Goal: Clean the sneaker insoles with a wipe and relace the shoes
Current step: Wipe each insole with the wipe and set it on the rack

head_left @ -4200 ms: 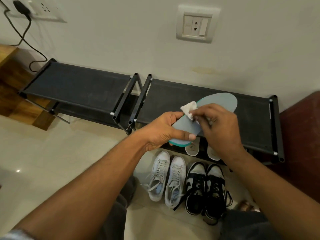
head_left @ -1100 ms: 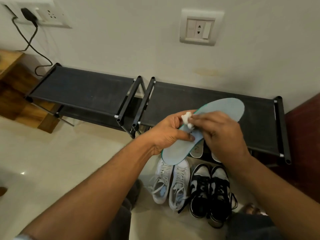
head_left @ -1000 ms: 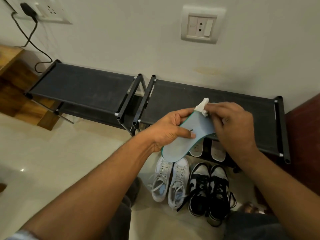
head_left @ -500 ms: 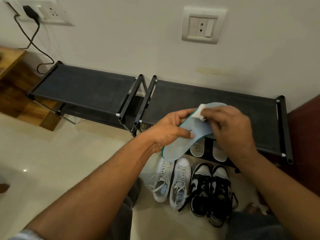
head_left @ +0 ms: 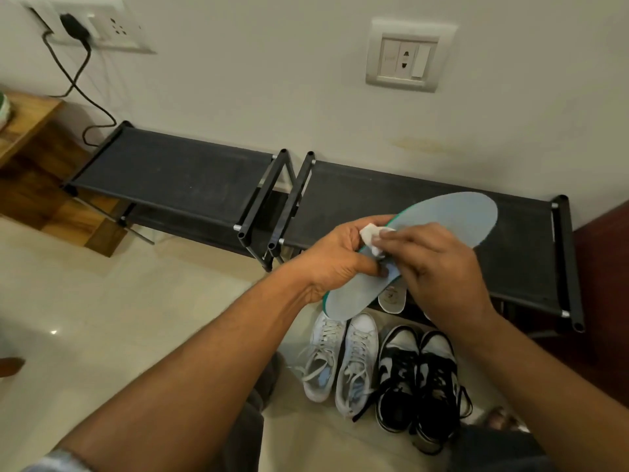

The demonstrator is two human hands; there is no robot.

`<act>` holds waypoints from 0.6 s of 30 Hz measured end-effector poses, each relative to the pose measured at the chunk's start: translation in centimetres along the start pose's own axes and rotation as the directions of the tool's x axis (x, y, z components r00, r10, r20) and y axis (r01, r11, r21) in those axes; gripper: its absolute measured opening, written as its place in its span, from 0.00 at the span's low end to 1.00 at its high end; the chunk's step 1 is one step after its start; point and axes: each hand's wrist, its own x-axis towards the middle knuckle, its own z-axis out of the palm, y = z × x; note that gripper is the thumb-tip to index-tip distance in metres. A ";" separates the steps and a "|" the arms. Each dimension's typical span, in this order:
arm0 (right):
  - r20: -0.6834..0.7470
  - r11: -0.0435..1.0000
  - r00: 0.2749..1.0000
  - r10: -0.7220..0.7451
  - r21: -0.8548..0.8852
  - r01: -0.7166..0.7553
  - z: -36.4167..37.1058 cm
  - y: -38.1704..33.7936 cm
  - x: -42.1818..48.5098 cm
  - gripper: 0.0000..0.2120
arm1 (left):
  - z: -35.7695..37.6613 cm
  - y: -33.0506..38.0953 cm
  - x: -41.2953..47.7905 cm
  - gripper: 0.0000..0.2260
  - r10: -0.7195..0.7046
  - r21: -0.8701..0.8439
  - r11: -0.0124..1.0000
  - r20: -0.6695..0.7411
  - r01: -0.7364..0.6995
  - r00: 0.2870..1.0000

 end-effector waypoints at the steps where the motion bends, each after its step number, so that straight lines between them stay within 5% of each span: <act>1: -0.001 0.998 0.998 0.065 0.010 -0.065 -0.1 0.7 0.1 0.12 | 0.1 0.0 0.1 0.34 -0.004 0.000 1.000 0.001 0.004 1.000; 4: -0.088 0.954 0.950 0.299 0.050 -0.295 -1.1 2.3 1.2 0.11 | -0.1 0.2 0.1 0.33 -0.021 -0.030 0.999 0.001 0.021 1.000; 8: 0.050 0.997 0.997 0.066 0.046 -0.068 -0.3 -0.6 0.3 0.13 | -0.2 0.0 0.1 0.32 -0.012 -0.010 1.000 -0.027 0.012 1.000; 13: -0.103 0.945 0.939 0.327 0.046 -0.324 -1.4 2.1 1.7 0.13 | 0.0 0.3 0.3 0.33 -0.011 -0.020 1.000 -0.003 0.011 1.000; 18: 0.047 0.998 0.997 0.058 0.018 -0.059 -0.4 -0.3 0.5 0.14 | 0.3 0.0 0.0 0.32 0.002 0.011 1.000 -0.008 -0.001 1.000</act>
